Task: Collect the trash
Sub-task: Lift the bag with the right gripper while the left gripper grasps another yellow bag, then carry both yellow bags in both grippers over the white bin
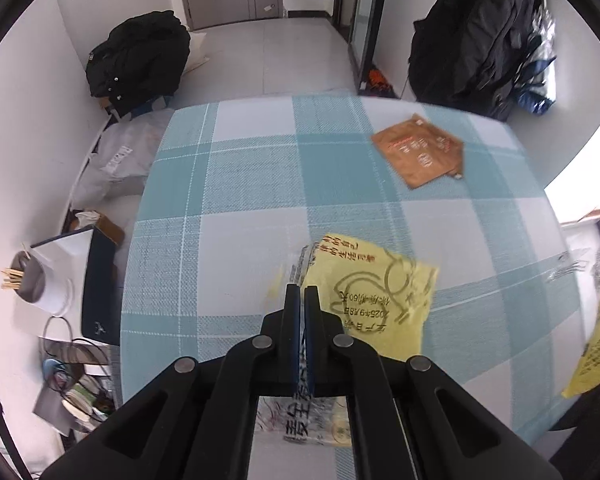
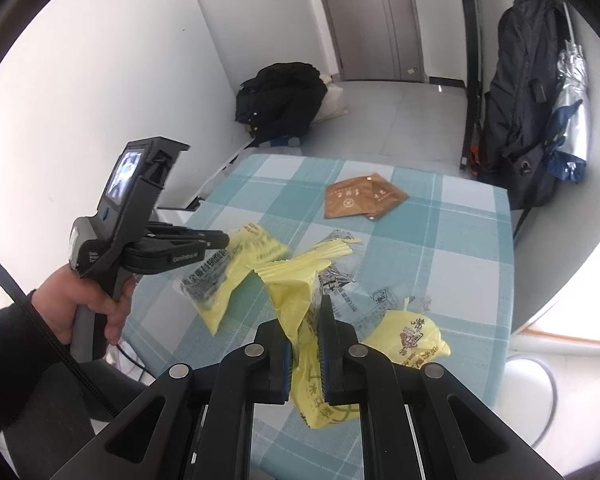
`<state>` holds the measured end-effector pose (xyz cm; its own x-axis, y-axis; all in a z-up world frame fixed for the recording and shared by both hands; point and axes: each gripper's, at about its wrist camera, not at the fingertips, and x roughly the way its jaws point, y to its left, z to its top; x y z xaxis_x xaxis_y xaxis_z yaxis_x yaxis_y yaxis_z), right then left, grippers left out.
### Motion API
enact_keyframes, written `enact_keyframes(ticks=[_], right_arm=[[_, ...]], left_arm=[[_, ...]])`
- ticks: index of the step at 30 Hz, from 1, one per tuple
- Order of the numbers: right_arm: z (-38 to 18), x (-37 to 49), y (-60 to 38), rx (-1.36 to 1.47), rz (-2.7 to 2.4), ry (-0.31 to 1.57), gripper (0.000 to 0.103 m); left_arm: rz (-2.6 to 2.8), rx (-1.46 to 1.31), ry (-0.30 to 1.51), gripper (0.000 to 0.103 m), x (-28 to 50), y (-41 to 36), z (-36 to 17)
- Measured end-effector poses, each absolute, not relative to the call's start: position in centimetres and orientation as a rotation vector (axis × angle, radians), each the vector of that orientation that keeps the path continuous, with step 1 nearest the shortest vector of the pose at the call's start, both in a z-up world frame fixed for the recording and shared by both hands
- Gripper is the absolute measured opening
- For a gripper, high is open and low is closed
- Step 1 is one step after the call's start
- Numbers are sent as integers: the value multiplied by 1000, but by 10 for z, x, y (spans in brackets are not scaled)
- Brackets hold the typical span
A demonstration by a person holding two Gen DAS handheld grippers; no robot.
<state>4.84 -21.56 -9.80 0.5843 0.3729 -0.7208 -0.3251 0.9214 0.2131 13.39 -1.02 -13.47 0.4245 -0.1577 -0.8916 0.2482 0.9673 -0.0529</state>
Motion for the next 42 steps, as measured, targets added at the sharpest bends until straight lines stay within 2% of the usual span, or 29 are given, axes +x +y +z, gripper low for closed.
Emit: enact_keyframes(ticks=[9,10,11,12,13,14,15,16,18,26,30,32,34,35,37,42], right_arm=[[-93,38,-227,94,397,830,10],[-93,38,-228,97,397,828,10],[-93,37,-229,104,396,827,10],[-94,36,-231,110,394,828,10],[-94,36,-231,114,394,829,10],[-95,35,-233,119,393,829,10],[-96,35,-234,124,391,831,10],[-96,35,-235,126,390,831,10],[-96,35,-237,132,386,831,10],[-95,31,-246,142,382,820,10],[-97,31,-251,153,380,822,10],[-97,30,-253,160,381,823,10],[-97,30,-254,163,383,819,10],[-97,30,-253,162,384,818,10],[-95,29,-253,160,389,812,10],[-92,26,-252,163,400,798,10]], left_arm=[[-339,-65,1070,0,125,-6,-118],[-350,-84,1085,3,127,-7,-120],[-351,-101,1109,7,129,-8,-123],[-348,-112,1126,21,130,-9,-125],[-357,-118,1128,40,132,-12,-126],[-355,-108,1122,52,132,-15,-125],[-344,-83,1099,71,131,-20,-124],[-337,-59,1082,79,128,-21,-123],[-330,13,1075,82,129,-31,-125],[-308,176,1211,82,142,-53,-165],[-291,169,1187,82,143,-49,-164],[-276,161,1178,74,143,-45,-163],[-276,160,1164,46,144,-43,-160],[-279,151,1169,41,144,-42,-159],[-272,134,1181,15,145,-40,-158],[-280,65,1189,10,142,-35,-155]])
